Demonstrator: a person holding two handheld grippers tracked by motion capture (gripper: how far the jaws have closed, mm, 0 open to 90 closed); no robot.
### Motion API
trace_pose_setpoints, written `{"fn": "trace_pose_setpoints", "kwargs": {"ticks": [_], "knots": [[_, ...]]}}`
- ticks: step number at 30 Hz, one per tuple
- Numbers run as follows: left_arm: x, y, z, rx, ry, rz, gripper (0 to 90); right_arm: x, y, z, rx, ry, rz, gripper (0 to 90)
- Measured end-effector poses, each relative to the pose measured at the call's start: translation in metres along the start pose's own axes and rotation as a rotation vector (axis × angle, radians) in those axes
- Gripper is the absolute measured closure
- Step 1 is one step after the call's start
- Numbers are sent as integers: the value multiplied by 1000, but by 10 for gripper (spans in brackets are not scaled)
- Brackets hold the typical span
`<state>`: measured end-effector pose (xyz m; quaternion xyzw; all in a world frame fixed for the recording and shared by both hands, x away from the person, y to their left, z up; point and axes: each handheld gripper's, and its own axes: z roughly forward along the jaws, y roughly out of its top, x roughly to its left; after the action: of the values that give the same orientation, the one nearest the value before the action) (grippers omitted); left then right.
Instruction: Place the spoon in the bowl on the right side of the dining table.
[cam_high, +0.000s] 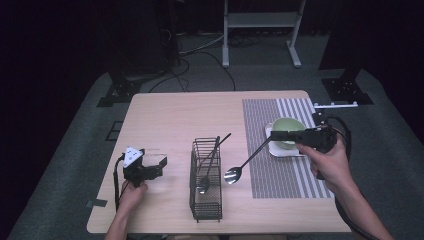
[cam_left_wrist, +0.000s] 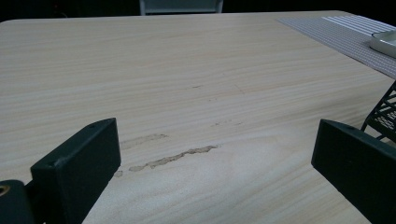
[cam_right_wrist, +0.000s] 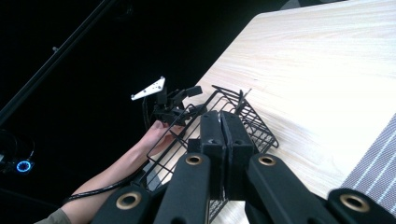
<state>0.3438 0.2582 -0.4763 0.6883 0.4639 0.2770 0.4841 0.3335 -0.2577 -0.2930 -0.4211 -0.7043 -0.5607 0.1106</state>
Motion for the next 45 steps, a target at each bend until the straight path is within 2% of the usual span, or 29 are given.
{"fn": "trace_pose_setpoints", "kwargs": {"ticks": [11,26,45], "knots": [[0,0,0,-2,1,-2,3,-13,-6,-11,-4,-27,31,885],[0,0,0,-2,1,-3,3,-42,-18,-25,-20,-81,88,884],[0,0,0,-1,2,-1,3,-70,-25,-36,-55,-134,139,884]]}}
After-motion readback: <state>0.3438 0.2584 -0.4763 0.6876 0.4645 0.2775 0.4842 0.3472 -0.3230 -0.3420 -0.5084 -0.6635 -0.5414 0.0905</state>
